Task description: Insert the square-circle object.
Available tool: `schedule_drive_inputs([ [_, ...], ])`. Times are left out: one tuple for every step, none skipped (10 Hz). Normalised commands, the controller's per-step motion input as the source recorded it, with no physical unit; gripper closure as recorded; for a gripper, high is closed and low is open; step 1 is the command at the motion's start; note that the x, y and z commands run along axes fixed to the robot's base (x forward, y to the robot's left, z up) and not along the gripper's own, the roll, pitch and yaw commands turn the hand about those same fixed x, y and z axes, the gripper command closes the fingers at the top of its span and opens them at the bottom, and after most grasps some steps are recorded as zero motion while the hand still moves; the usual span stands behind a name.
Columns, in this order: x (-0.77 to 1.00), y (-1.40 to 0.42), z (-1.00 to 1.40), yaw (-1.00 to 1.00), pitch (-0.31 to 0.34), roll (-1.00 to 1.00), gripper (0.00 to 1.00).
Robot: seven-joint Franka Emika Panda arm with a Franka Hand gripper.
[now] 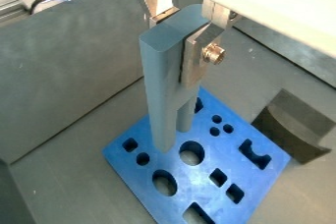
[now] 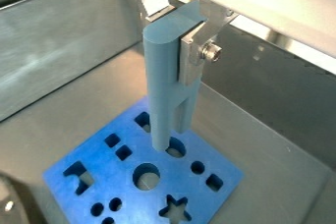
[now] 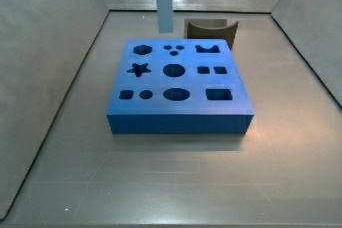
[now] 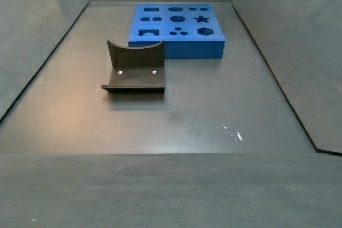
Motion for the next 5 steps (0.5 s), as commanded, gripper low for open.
schedule_drive_inputs([
  [-0.03, 0.00, -0.28, -1.00, -0.024, 0.00, 1.00],
  [-0.02, 0.00, -0.20, -1.00, 0.000, 0.00, 1.00],
  [-0.02, 0.00, -0.08, -1.00, 0.000, 0.01, 1.00],
  [-0.01, 0.00, -0.13, -1.00, 0.000, 0.00, 1.00],
  [-0.02, 0.00, -0.23, -1.00, -0.001, 0.00, 1.00],
])
